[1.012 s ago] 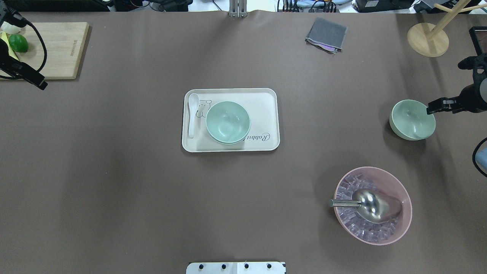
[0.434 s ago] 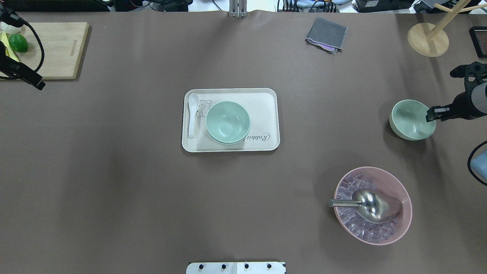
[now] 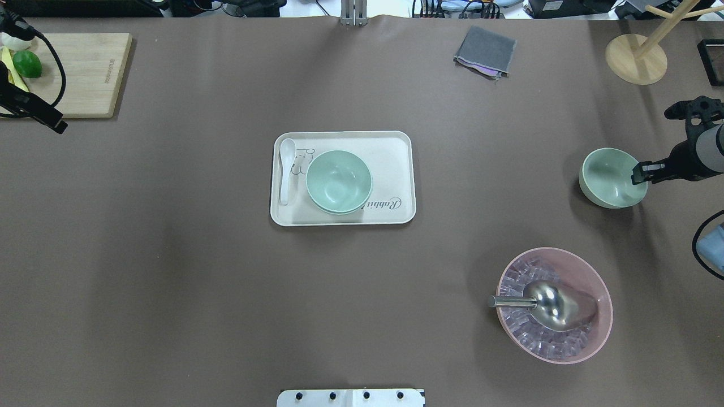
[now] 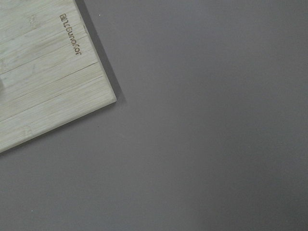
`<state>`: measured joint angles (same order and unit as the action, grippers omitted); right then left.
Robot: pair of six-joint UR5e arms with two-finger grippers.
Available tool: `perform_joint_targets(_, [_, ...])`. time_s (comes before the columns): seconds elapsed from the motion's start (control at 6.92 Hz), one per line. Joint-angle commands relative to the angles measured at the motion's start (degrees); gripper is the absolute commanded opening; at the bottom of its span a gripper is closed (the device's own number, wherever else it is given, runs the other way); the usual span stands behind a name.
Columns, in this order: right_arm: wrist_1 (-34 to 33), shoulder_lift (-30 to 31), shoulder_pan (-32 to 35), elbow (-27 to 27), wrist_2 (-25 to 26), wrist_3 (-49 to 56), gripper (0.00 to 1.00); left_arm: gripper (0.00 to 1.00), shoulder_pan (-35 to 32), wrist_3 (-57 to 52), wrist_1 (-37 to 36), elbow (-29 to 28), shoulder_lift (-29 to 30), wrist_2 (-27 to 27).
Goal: Stack green bowls together
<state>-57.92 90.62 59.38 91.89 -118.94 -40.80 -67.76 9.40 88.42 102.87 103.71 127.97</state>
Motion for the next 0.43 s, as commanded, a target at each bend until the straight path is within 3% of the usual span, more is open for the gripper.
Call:
perform_joint_targets(0.0, [0.0, 0.0, -0.23, -0.13, 0.37, -0.07, 0.08, 0.98, 0.0, 0.0, 0.0, -0.13, 0.0, 0.0])
perform_joint_targets(0.14, [0.0, -0.09, -0.23, -0.05, 0.37, -0.07, 0.0, 0.98, 0.0, 0.0, 0.0, -0.13, 0.0, 0.0])
perform_joint_targets(0.29, [0.0, -0.35, -0.23, 0.56, 0.2, 0.02, 0.0, 0.98, 0.0, 0.0, 0.0, -0.13, 0.0, 0.0])
